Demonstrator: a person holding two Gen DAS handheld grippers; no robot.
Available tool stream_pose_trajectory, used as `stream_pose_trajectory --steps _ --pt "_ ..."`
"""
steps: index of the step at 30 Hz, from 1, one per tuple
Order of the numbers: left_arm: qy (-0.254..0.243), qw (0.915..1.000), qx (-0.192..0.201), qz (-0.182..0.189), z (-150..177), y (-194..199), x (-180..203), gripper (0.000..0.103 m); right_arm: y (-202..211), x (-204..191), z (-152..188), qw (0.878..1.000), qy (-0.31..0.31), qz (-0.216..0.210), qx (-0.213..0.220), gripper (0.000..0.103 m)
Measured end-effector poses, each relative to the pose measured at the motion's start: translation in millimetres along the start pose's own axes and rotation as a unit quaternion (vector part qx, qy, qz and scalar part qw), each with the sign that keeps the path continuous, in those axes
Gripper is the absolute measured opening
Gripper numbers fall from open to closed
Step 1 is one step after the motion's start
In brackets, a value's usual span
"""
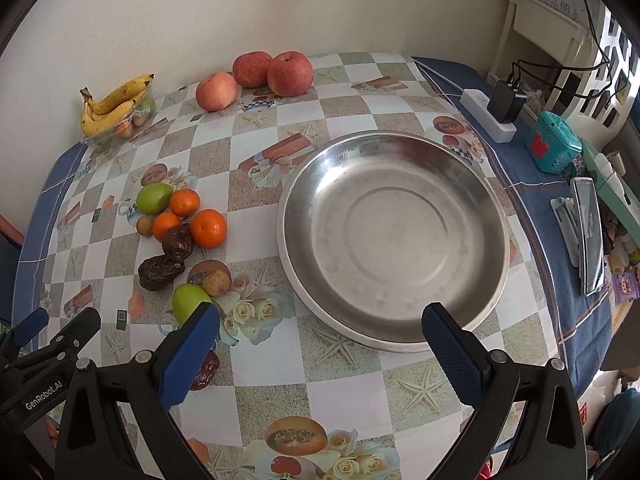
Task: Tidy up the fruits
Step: 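Move both tools toward the fruit pile beside the steel bowl, then close the right tool on a dark red dried date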
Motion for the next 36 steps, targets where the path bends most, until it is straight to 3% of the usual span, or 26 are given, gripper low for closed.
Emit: stream_pose_trajectory --steps 16,20,28,36 --pt "-0.011 0.9995 -0.020 -0.020 5.3 -9.1 -1.0 0.103 -6.1 -8.7 3.9 1.000 0.017 -0.002 -0.014 0.101" --pt "0.008 0.9992 -0.030 -0.024 5.9 -15.9 -10.0 0.103 -10.4 -19.2 5.9 0.999 0.033 -0.010 -0.021 0.101" --pt "0.059 0.9967 -0.049 -0.029 9.6 -31.4 -34.2 0.103 -34.6 -79.3 25.0 0.988 0.092 -0.098 -0.074 0.101" --pt "0.079 0.9899 -0.115 -0.024 26.0 -64.4 -39.8 0.103 -70.8 -97.0 50.0 0.976 0.147 -0.073 -0.144 0.101"
Point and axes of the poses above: each gripper's, at about its wrist camera, not at the fingertips, and y roughly against the way its jaws point, x to its right, z to its underside, the point moved 9 cm from there along -y, roughly the way its jaws point, and after that the axes turned 4 degrees about -x, right-handed, at the moved point
